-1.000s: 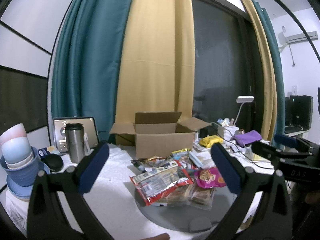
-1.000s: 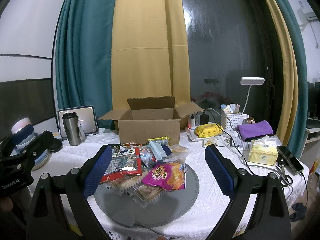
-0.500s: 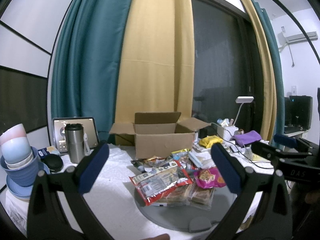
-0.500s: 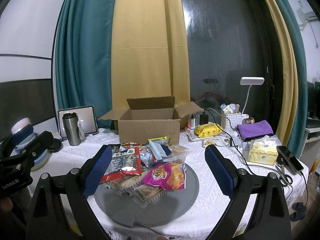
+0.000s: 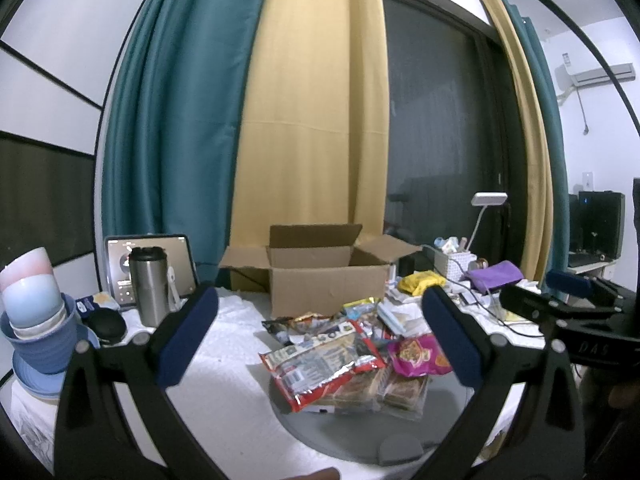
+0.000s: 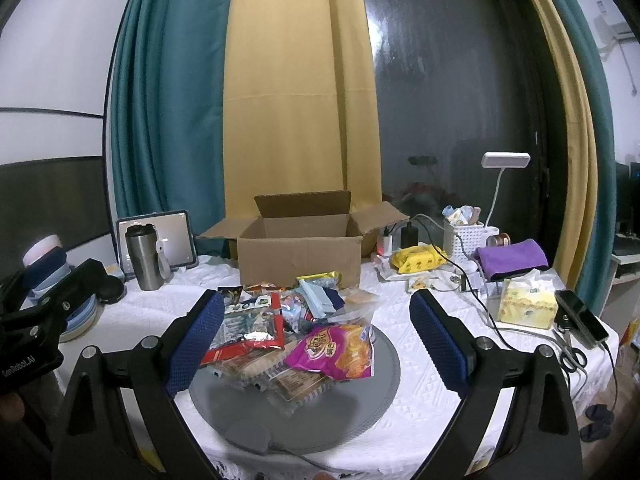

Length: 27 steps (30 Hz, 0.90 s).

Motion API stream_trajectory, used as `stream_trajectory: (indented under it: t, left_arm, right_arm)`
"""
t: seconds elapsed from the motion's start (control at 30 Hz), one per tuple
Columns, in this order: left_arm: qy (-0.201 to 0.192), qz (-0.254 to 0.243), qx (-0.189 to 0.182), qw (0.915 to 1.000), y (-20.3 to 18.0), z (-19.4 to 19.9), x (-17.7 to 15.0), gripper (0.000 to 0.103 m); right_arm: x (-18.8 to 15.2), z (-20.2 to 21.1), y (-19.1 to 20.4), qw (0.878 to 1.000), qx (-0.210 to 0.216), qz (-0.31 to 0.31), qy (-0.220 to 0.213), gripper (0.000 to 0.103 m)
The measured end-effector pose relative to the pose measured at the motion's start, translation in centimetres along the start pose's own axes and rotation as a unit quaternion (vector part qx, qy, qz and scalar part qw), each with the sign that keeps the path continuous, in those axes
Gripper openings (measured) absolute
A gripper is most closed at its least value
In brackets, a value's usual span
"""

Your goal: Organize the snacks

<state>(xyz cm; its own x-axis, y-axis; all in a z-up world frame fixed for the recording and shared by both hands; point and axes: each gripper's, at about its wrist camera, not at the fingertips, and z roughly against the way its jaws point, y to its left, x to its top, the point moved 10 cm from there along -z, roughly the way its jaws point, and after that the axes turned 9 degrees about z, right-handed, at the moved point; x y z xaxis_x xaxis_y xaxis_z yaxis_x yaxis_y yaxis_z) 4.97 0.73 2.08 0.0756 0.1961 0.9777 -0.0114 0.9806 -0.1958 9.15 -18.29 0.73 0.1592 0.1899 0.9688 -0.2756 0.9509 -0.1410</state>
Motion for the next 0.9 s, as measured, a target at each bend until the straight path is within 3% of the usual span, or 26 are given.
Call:
stream_trajectory:
  t: [0.27,0.5,0.9]
  left_arm:
    - [0.019,-0.002,-0.001,0.9998,0.0,-1.5,-0.8,0.102]
    - [0.069,-0.011,0.002,0.9975,0.4,-5.4,-3.5,0.102]
    - [0.199,-0.055,0.010,0.9783,2.3,-14.0,-9.9,0.102]
  right_arm:
    - [-0.9,-1.0,0.6,1.000,0.005,-0.002,0.010,0.096]
    - [-2.6,-3.2,-0.5,0.999,0.007,-0.015,0.040,0.096]
    - [-8.1,-10.0,-3.0,0.988,0.019,-0.066,0.136,0.096]
